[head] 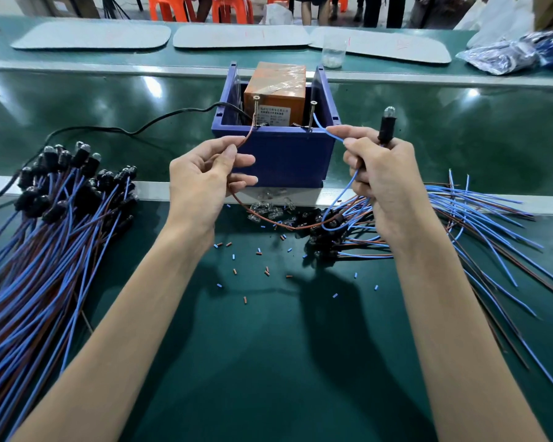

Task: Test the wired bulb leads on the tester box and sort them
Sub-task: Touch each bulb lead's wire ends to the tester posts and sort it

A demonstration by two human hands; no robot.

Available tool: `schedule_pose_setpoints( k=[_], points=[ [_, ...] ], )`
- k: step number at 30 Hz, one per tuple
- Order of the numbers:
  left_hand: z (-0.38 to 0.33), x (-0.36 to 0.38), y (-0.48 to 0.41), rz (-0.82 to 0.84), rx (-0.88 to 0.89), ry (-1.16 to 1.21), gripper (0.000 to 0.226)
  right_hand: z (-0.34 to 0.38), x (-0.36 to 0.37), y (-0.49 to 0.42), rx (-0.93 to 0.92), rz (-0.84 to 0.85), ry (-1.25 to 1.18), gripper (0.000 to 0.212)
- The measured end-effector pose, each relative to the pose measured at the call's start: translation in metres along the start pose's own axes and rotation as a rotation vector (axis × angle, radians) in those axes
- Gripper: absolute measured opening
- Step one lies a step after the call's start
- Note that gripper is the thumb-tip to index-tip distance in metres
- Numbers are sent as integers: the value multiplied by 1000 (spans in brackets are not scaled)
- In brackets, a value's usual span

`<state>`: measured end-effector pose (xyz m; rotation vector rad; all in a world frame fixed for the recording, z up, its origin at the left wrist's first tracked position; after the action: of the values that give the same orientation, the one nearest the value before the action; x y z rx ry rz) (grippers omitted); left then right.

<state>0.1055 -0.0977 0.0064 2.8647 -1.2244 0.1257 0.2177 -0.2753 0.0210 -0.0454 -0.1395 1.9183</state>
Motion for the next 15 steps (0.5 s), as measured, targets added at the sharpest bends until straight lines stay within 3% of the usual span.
schedule_pose_setpoints(
  k=[5,15],
  points=[
    [0,0,0,-1,-11,-12,23,-1,-1,-1,16,-31,21,33],
    [2,2,0,5,-17,-32,23,0,-2,-2,21,-23,8,26]
  ],
)
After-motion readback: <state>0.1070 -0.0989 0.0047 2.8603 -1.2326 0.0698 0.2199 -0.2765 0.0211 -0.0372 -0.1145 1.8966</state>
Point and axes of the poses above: each hand's wrist, its own y-axis away from the middle knuckle, its own x-axis out of the palm, z = x × y, the point moved 5 cm from there along -y, towards the middle knuckle, and after that the axes turned 5 degrees about -x, right-handed, at the moved point
